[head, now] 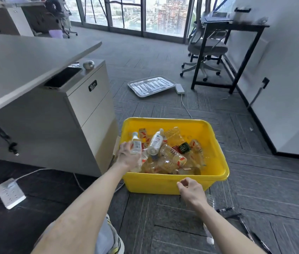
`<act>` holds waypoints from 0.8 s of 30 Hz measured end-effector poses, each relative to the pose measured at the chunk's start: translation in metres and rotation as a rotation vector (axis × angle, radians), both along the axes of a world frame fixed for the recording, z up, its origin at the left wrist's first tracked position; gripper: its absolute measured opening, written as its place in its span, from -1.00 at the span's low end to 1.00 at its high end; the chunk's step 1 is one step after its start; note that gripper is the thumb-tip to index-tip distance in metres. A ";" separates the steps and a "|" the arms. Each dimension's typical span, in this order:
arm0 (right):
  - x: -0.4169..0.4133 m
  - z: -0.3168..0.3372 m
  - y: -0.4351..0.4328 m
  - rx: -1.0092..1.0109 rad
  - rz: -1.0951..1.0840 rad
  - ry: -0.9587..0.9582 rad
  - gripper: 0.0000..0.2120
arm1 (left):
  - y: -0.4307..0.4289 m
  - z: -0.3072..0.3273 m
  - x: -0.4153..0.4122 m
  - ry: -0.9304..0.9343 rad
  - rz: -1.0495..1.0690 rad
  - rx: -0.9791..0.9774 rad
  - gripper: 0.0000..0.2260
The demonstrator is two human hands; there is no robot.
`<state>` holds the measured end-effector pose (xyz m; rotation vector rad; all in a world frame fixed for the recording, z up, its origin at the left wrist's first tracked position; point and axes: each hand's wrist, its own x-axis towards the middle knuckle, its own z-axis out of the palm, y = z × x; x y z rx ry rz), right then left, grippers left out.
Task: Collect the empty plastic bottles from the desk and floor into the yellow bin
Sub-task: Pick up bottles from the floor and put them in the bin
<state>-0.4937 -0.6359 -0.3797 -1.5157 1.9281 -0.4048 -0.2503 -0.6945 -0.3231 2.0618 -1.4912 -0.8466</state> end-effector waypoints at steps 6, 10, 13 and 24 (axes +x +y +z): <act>-0.005 0.006 0.020 -0.021 0.045 0.062 -0.74 | 0.047 -0.021 -0.031 -0.229 -0.217 0.205 -0.43; -0.022 0.015 0.042 -0.030 0.074 0.114 -0.71 | 0.074 -0.021 -0.065 -0.292 -0.334 0.222 -0.45; -0.043 0.016 0.058 -0.034 0.063 0.161 -0.68 | 0.090 -0.024 -0.091 -0.316 -0.414 0.226 -0.45; -0.139 -0.045 0.100 0.114 -0.074 0.233 -0.70 | 0.112 -0.083 -0.188 -0.301 -0.643 0.327 -0.50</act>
